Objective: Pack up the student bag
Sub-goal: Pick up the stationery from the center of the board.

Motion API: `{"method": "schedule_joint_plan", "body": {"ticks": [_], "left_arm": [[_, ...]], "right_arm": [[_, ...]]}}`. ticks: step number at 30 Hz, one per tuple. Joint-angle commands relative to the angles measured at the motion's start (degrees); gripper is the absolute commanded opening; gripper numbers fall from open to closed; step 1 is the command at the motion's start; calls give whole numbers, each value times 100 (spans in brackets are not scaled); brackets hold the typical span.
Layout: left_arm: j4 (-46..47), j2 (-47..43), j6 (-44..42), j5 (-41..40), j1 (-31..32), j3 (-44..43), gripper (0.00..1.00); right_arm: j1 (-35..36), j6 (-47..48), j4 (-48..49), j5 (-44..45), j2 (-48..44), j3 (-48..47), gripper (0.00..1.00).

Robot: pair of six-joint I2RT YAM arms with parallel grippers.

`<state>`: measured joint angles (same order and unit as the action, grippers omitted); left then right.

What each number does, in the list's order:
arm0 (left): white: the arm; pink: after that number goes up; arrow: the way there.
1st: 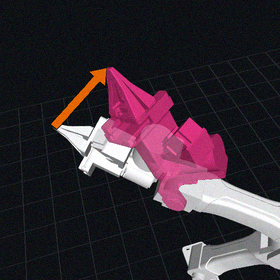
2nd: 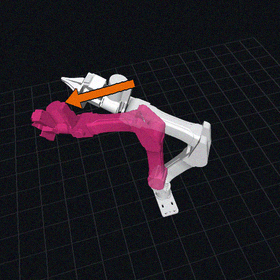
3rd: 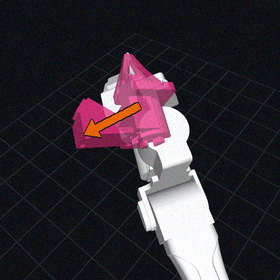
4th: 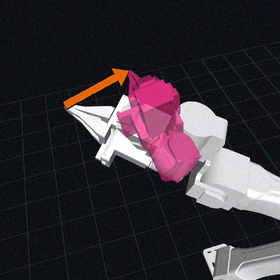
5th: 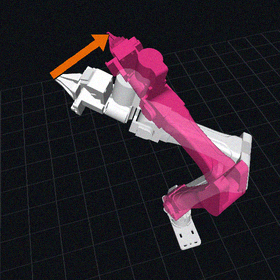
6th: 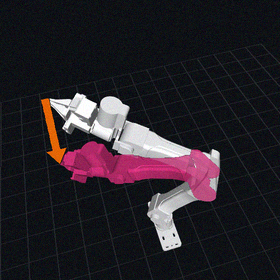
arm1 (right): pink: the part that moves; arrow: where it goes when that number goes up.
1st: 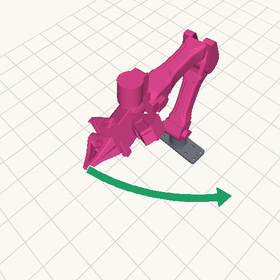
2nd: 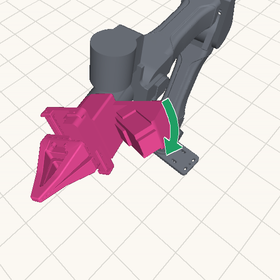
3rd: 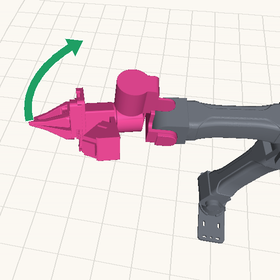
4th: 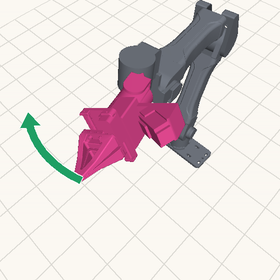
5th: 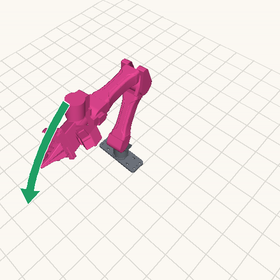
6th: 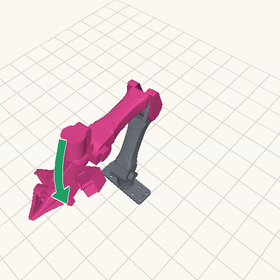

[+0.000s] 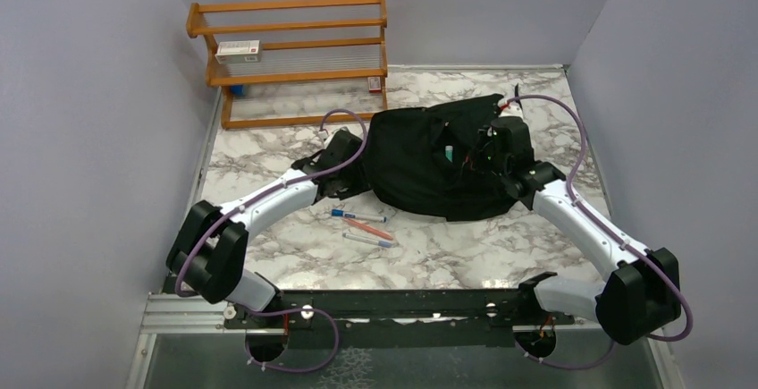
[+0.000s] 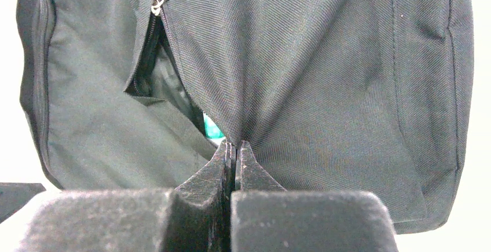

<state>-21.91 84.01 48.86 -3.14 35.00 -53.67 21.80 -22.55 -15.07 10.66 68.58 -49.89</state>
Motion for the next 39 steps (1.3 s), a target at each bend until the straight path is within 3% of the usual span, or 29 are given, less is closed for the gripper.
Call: {"method": "schedule_joint_plan", "body": {"ticks": [1,19,25,39], "left_arm": [[-241,-201,87,-265,24,22,44],[-895,-784,473,-797,-61,727,46],[-949,-487,687,-436,-596,834,47],[-718,-266,663,-115,-653,944,47]], "right_arm": [[17,-56,-110,68,-89,132,1],[17,-145,-106,-49,-232,315,1],[17,-158,-71,-136,-175,284,1],[17,-145,-128,-73,-159,261,1]]}}
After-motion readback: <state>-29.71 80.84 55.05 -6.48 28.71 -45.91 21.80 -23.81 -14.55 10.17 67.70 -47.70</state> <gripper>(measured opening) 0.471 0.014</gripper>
